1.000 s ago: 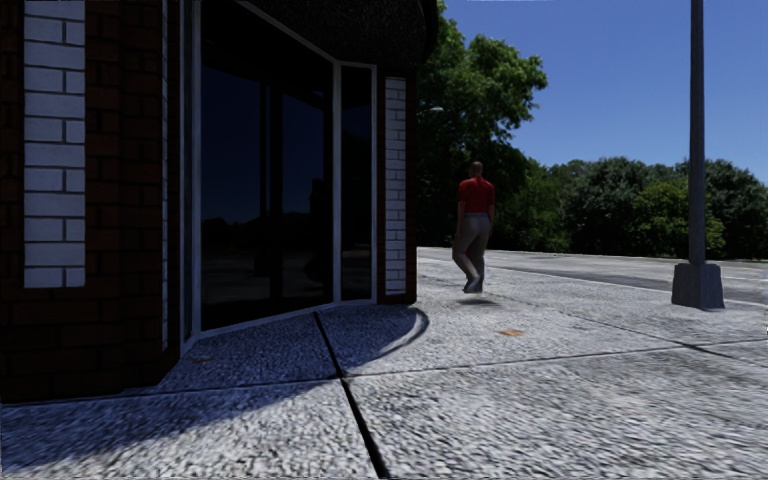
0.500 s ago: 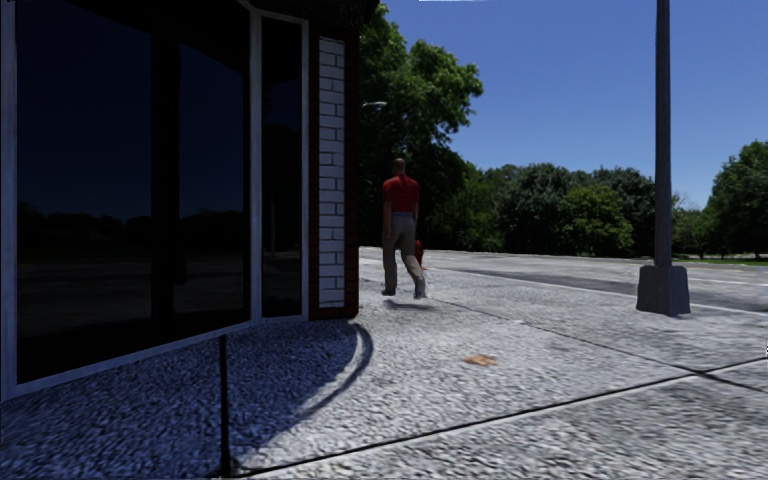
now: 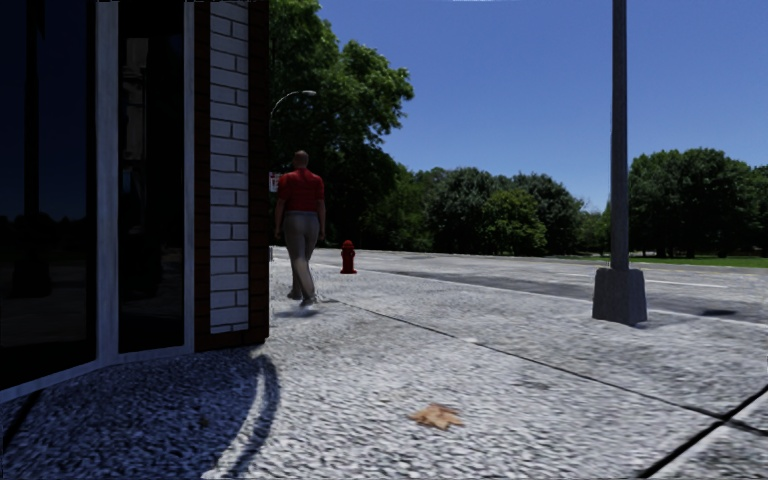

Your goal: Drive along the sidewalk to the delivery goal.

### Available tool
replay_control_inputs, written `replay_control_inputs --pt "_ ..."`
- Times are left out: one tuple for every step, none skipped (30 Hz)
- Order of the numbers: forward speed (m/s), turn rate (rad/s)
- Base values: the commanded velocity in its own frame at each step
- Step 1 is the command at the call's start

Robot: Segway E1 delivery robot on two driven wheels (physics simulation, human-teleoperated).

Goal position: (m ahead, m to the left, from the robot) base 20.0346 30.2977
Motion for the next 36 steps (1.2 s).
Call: replay_control_inputs --pt "1.77 -0.46" --pt "1.77 -0.46" --pt "1.77 -0.46" --pt "1.77 -0.46" --pt "1.77 -0.46" --pt "1.77 -0.46" --pt "1.77 -0.46" --pt "1.77 -0.46" --pt "1.77 -0.43" --pt "1.77 -0.43" --pt "1.77 -0.25" --pt "1.78 -0.11" --pt "1.79 0.0" --pt "1.8 0.0" --pt "1.8 0.0" --pt "1.8 0.0" --pt "1.8 0.0" --pt "1.81 0.0" --pt "1.81 0.0" --pt "1.82 0.0" --pt "1.87 0.0" --pt "1.87 0.0" --pt "1.92 0.0" --pt "1.97 0.0" --pt "2.0 0.0" --pt "2.0 0.0" --pt "2.0 0.0" --pt "2.0 0.0" --pt "2.0 0.0" --pt "2.0 0.0" --pt "2.0 0.0" --pt "2.0 0.0" --pt "2.0 0.0" --pt "2.0 0.0" --pt "2.0 0.0" --pt "2.0 0.0"
